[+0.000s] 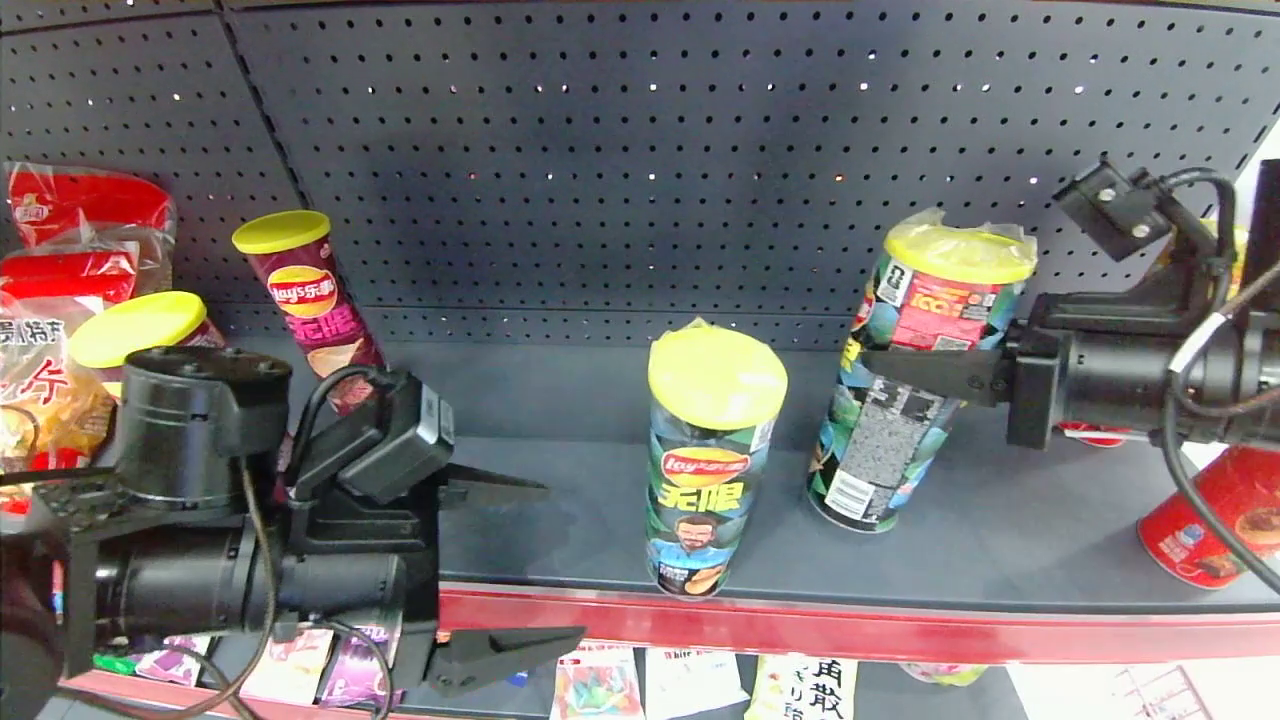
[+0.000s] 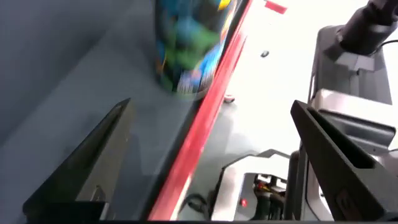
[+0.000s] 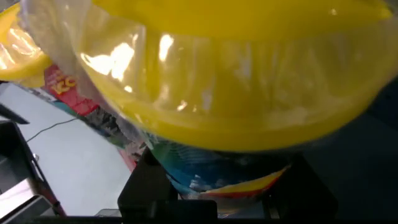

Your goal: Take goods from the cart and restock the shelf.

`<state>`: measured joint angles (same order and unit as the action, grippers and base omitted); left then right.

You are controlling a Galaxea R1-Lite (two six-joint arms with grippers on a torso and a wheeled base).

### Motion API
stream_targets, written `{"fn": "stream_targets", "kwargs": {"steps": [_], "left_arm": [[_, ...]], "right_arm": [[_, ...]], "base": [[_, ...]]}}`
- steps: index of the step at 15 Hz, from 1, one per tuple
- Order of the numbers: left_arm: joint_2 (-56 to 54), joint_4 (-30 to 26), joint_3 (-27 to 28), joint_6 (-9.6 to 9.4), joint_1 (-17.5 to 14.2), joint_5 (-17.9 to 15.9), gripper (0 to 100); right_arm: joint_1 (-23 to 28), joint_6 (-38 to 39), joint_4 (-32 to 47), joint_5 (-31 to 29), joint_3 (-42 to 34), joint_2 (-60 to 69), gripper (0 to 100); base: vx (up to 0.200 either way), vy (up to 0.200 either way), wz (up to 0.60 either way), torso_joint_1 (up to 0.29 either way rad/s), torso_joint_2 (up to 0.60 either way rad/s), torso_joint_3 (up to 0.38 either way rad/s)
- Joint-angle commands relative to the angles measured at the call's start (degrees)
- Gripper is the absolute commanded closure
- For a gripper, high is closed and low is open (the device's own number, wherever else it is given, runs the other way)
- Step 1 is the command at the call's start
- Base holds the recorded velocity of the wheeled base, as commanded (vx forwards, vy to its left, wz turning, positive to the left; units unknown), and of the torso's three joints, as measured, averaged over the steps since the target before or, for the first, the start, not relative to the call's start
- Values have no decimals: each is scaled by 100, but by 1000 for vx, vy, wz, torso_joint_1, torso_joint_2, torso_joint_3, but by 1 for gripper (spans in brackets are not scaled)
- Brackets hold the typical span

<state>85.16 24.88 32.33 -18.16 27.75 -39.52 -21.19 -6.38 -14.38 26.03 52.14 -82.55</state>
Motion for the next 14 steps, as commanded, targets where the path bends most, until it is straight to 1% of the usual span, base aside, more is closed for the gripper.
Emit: {"fn": "stream_targets", "kwargs": {"steps": [1, 2, 3, 4, 5, 6, 7, 10, 14], "left_arm": [[-633, -1, -385, 15, -252, 23, 0], [-800, -10, -473, 32, -340, 23, 0], [-1107, -18, -587, 270, -419, 41, 0], [-1318, -36, -667, 472, -419, 190, 0], [-1494, -36, -754, 683, -419, 428, 0], [-1661, -36, -834, 894, -419, 551, 0], [-1740, -36, -895, 955, -419, 568, 0], [-1749, -36, -877, 955, -419, 665, 0], [-1749, -106, -869, 955, -393, 762, 0]], "right_arm": [[-114, -13, -390, -1, 314, -771, 100], [-175, -4, -671, -1, 455, -1008, 100], [-219, -13, -873, 8, 719, -1342, 100], [-281, -13, -891, 25, 912, -1474, 100], [-351, -30, -891, 25, 1088, -1597, 100], [-474, -66, -891, -1, 1220, -1703, 100], [-571, -74, -899, -10, 1290, -1817, 100], [-623, -276, -1110, -19, 1290, -2080, 100], [-615, -285, -1163, -54, 1281, -2168, 100]], "base": [[0, 0, 0, 0, 0, 0], [0, 0, 0, 0, 0, 0], [0, 0, 0, 0, 0, 0], [0, 0, 0, 0, 0, 0], [0, 0, 0, 0, 0, 0], [0, 0, 0, 0, 0, 0], [0, 0, 0, 0, 0, 0], [0, 0, 0, 0, 0, 0], [0, 0, 0, 0, 0, 0]]}}
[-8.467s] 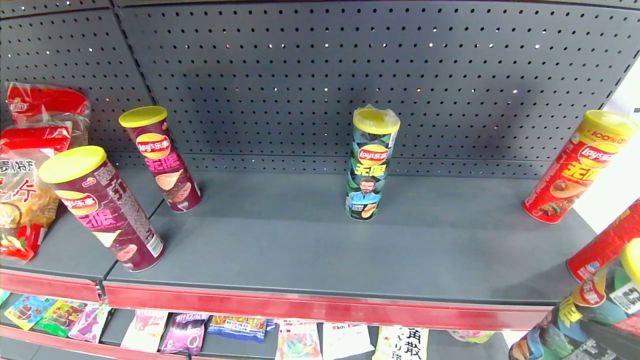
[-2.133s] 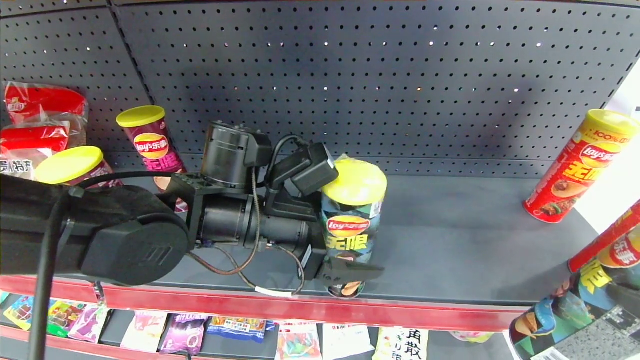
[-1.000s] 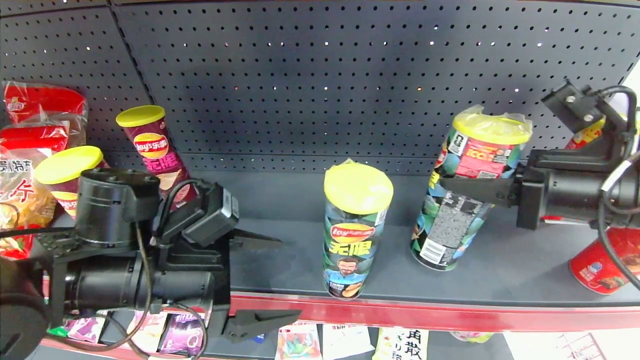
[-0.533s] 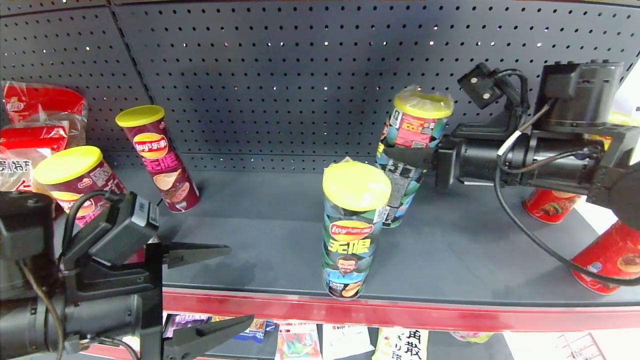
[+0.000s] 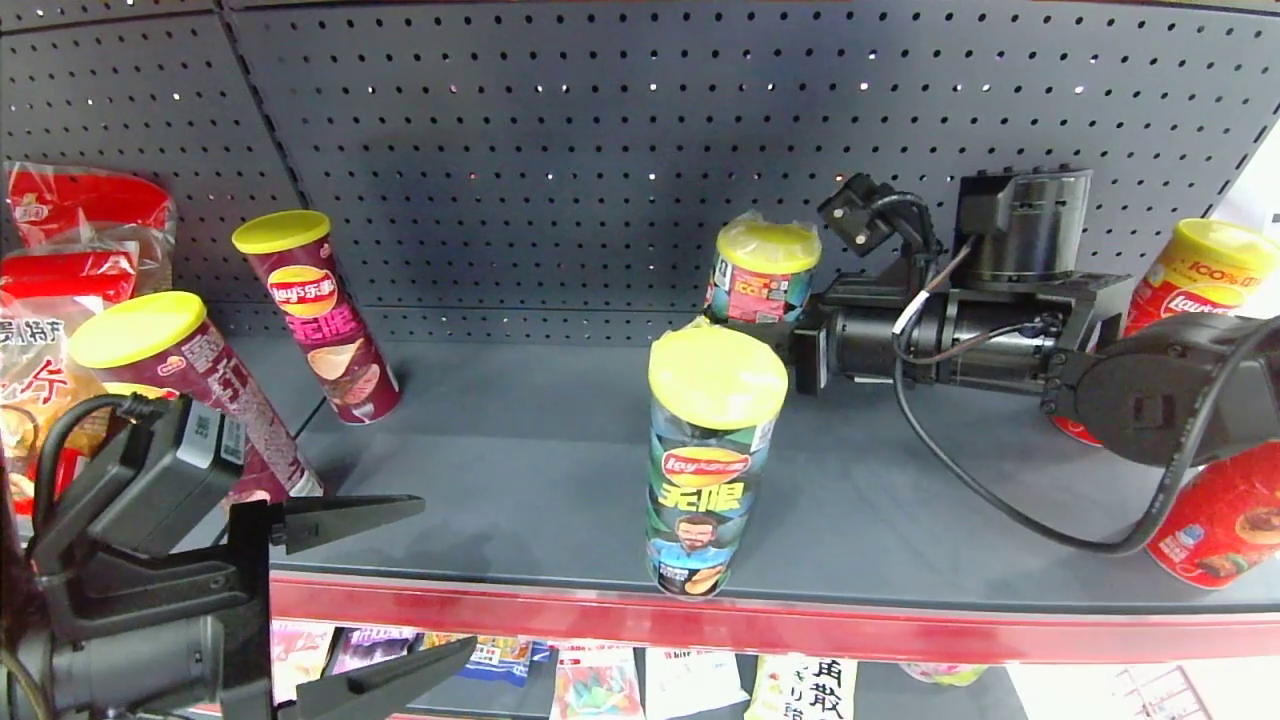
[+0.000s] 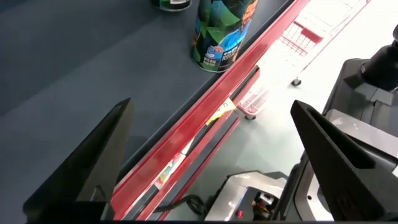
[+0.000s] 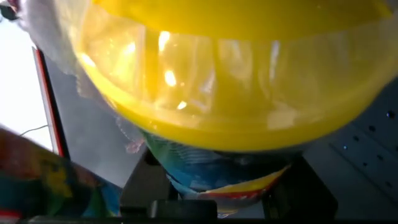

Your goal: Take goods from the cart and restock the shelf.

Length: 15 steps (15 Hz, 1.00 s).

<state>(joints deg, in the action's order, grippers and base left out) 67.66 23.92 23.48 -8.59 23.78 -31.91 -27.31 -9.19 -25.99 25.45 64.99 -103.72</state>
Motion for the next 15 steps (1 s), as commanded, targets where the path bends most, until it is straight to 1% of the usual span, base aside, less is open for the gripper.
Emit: {"fn": "stream_targets", "kwargs": {"steps": [1, 4, 7, 8, 11, 15], "left_arm": [[2, -10, 16, -2, 3, 1, 0], [19, -19, 25, -2, 3, 27, 0], [19, -28, 25, 7, 3, 27, 0], [11, -28, 16, 7, 3, 27, 0], [28, -28, 16, 7, 3, 27, 0], [90, -19, 25, 7, 3, 27, 0]], "right_arm": [[-3, -4, -3, 3, -4, -52, 100], [-20, 23, -3, -234, -74, -26, 100], [-55, 23, -3, -304, -153, 1, 100], [-64, 23, -3, -304, -188, 27, 0], [-73, 93, -3, -304, -346, 203, 0], [-47, 295, 15, -313, -830, 757, 0]], "base": [[0, 0, 0, 0, 0, 0], [0, 0, 0, 0, 0, 0], [0, 0, 0, 0, 0, 0], [0, 0, 0, 0, 0, 0], [0, 0, 0, 0, 0, 0], [0, 0, 0, 0, 0, 0]]}}
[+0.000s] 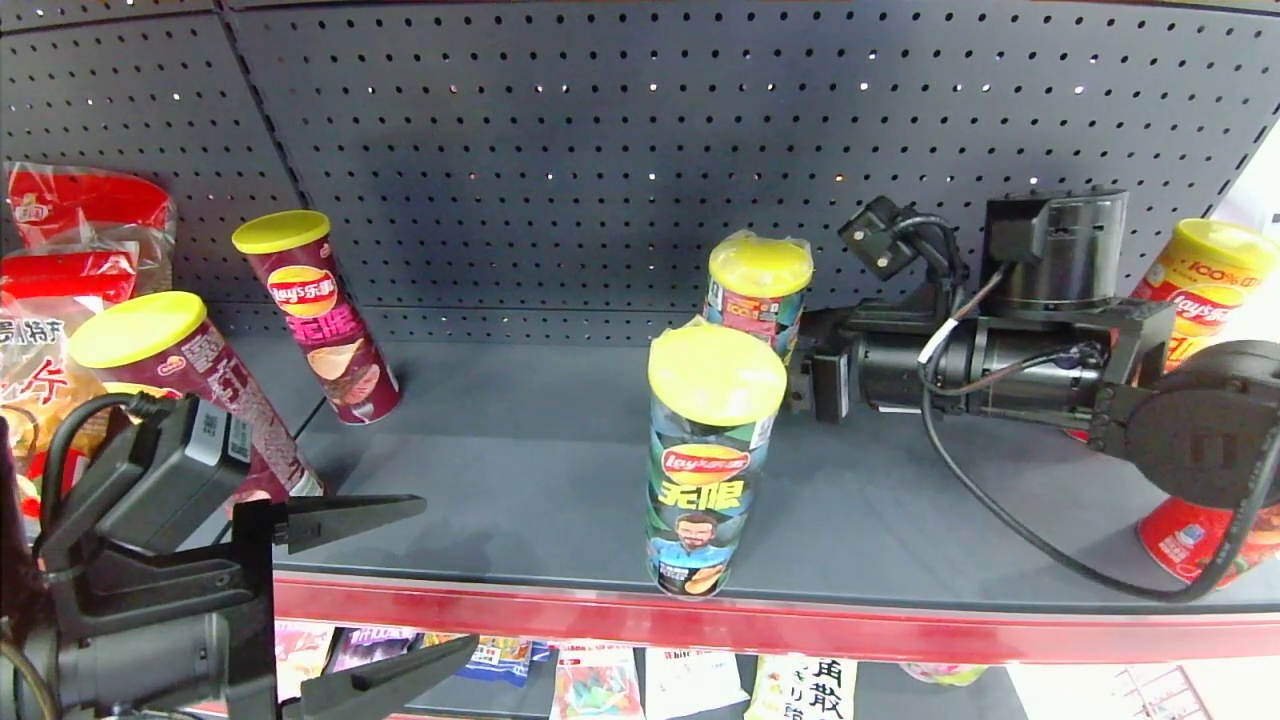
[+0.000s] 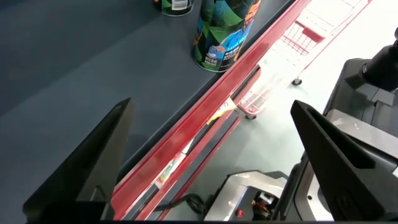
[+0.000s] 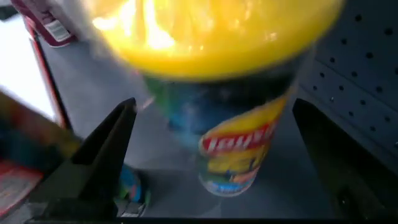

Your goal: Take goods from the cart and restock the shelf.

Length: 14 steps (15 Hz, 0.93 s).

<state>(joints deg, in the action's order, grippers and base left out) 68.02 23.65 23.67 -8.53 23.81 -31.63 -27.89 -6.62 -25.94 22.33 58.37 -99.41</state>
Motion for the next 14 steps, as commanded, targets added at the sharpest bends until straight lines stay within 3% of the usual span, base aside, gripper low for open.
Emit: {"fn": "stream_targets", "kwargs": {"steps": [1, 5, 8, 12, 14], "left_arm": [[79, 8, 23, -8, 1, 8, 0], [255, 43, 41, -70, 1, 122, 0], [607, 43, 287, -632, 27, 755, 0], [994, 43, 357, -1019, 168, 808, 0], [1371, 61, 515, -1115, 291, 799, 0]], "right_arm": [[21, 170, 10, -62, -352, 520, 0], [240, 372, 10, -326, -941, 1021, 0], [399, 372, 37, -511, -1618, 1592, 0], [355, 354, 45, -502, -2849, 2752, 0], [232, 354, 54, -511, -3393, 3525, 0]], "base": [[0, 0, 0, 0, 0, 0], [0, 0, 0, 0, 0, 0], [0, 0, 0, 0, 0, 0], [0, 0, 0, 0, 0, 0], [0, 0, 0, 0, 0, 0]]}}
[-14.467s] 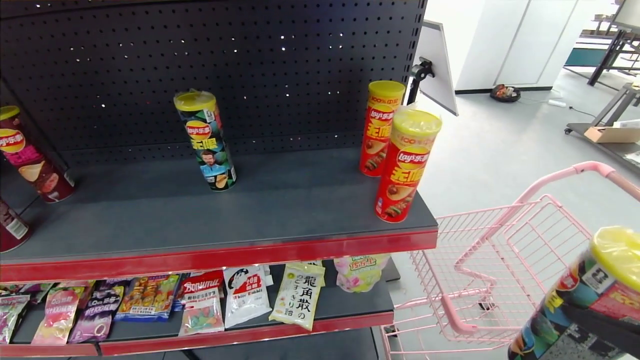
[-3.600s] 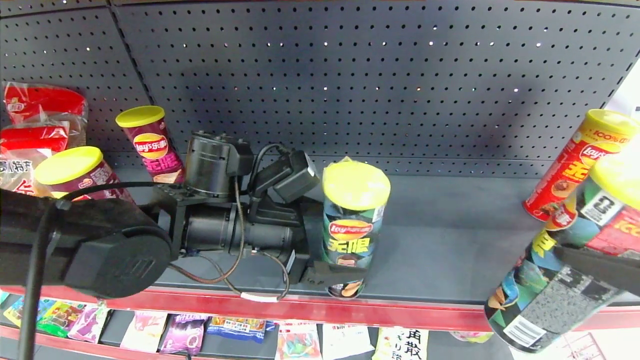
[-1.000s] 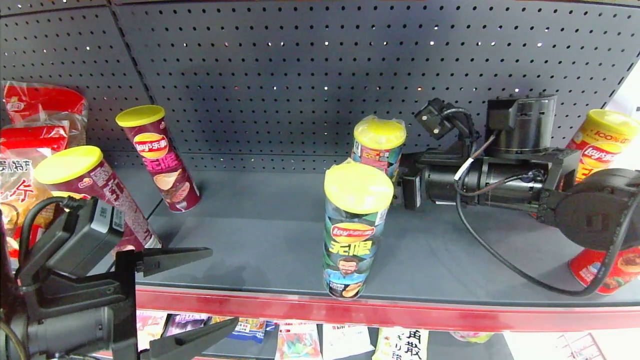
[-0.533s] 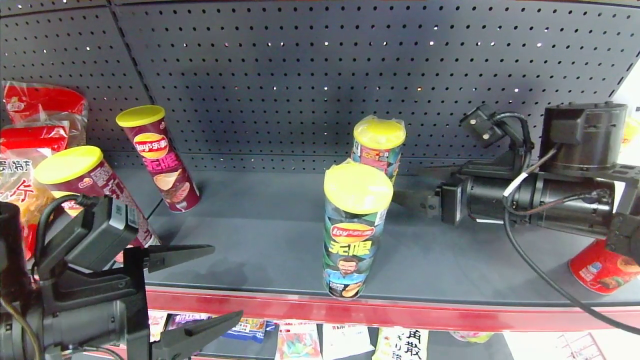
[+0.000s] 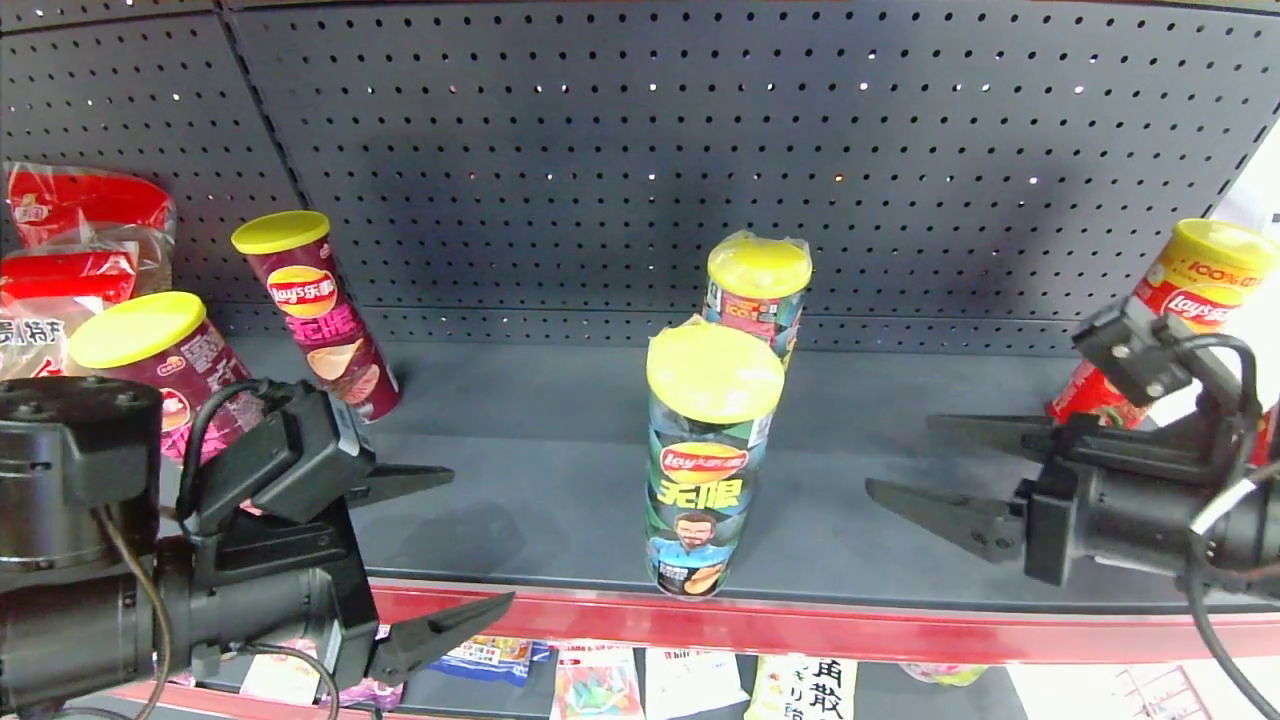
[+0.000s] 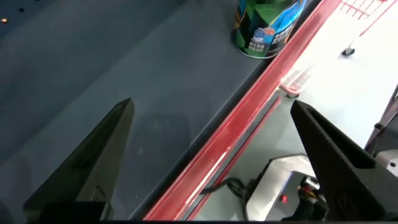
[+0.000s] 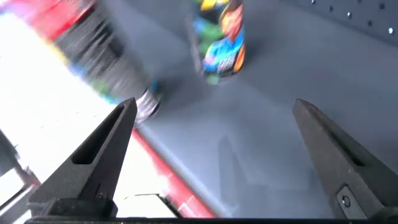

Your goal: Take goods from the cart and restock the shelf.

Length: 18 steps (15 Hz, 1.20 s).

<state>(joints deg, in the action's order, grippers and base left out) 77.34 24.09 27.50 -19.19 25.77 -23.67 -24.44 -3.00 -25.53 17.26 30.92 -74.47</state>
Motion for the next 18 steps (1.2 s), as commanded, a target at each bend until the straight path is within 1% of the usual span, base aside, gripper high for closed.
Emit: {"fn": "stream_targets", "kwargs": {"steps": [1, 2, 3, 4, 5, 6, 7, 9, 11, 14, 16, 18], "left_arm": [[554, 17, 238, -50, 165, 21, 0], [730, 17, 326, -59, 271, 38, 0], [915, 17, 467, -59, 411, 73, 0], [994, 17, 511, -59, 482, 100, 0], [1214, 26, 563, -59, 605, 223, 0], [1301, 26, 572, -68, 648, 258, 0], [1486, 166, 625, -103, 701, 284, 0], [1802, 500, 678, -138, 710, 451, 0], [2101, 755, 792, -138, 719, 566, 0], [2163, 694, 836, -138, 754, 566, 0], [2207, 694, 836, -138, 754, 645, 0], [2259, 702, 853, -138, 754, 645, 0]], "right_arm": [[-122, -8, 13, -4, -868, 1365, 0], [-96, -8, 30, -21, -1017, 1664, 0], [-69, -8, 57, -83, -1061, 1893, 0], [-61, -8, 74, -153, -1061, 1989, 0], [-52, -8, 224, -285, -973, 2235, 0], [-52, -8, 303, -294, -921, 2332, 0], [-43, 1, 558, -329, -710, 2490, 0], [54, 27, 927, -425, -393, 2596, 0], [159, 27, 962, -425, -305, 2631, 0], [291, 98, 971, -417, -314, 2692, 0], [308, 265, 971, -425, -305, 2728, 0], [317, 265, 971, -425, -305, 2754, 0]], "base": [[0, 0, 0, 0, 0, 0], [0, 0, 0, 0, 0, 0], [0, 0, 0, 0, 0, 0], [0, 0, 0, 0, 0, 0], [0, 0, 0, 0, 0, 0], [0, 0, 0, 0, 0, 0], [0, 0, 0, 0, 0, 0], [0, 0, 0, 0, 0, 0], [0, 0, 0, 0, 0, 0], [0, 0, 0, 0, 0, 0], [0, 0, 0, 0, 0, 0], [0, 0, 0, 0, 0, 0]]}}
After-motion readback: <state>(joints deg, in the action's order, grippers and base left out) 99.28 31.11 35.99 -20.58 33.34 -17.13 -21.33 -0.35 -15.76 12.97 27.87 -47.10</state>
